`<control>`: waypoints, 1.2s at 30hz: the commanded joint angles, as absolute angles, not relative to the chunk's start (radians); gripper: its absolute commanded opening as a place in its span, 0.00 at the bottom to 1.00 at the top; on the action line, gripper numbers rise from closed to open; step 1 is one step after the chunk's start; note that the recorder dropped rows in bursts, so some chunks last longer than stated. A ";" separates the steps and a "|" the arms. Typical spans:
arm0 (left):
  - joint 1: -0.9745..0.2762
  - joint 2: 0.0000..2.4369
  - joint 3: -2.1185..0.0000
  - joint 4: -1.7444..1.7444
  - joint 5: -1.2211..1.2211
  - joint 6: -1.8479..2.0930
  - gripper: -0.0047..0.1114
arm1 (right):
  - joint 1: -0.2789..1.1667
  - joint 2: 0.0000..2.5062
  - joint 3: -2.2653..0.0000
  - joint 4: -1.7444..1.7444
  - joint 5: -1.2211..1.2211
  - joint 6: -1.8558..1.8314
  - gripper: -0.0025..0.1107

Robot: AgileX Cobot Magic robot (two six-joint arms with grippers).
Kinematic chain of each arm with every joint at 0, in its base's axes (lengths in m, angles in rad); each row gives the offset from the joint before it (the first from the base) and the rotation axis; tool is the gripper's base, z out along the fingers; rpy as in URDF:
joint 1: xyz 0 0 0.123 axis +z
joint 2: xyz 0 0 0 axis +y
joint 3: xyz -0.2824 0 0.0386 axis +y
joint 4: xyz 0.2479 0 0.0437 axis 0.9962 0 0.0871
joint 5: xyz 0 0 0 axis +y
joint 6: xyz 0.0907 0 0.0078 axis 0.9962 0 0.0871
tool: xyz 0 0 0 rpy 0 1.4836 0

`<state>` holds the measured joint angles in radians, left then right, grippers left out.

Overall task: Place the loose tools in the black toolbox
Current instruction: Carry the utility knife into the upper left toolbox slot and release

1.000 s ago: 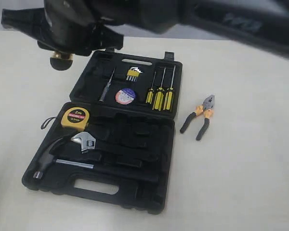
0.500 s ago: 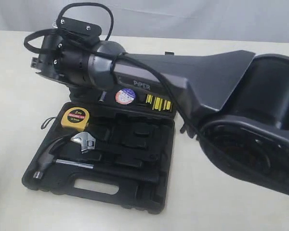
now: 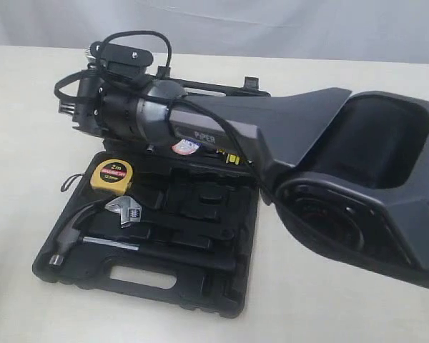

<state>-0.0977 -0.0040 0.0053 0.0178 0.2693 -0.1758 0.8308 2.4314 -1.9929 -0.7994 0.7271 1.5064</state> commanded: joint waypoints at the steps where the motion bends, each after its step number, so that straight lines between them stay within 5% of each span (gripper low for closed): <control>1: -0.103 0.000 0.000 0.013 0.270 -0.175 0.04 | 0.817 2.458 -1.999 -0.822 0.701 1.528 0.02; 36: -0.103 0.000 0.000 0.023 0.270 -0.175 0.04 | 0.808 2.451 -1.999 -0.992 0.629 1.529 0.02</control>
<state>-0.0977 -0.0040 0.0053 0.0178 0.2693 -0.1758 0.8137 2.4462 -1.9972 -0.9367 0.6320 1.5297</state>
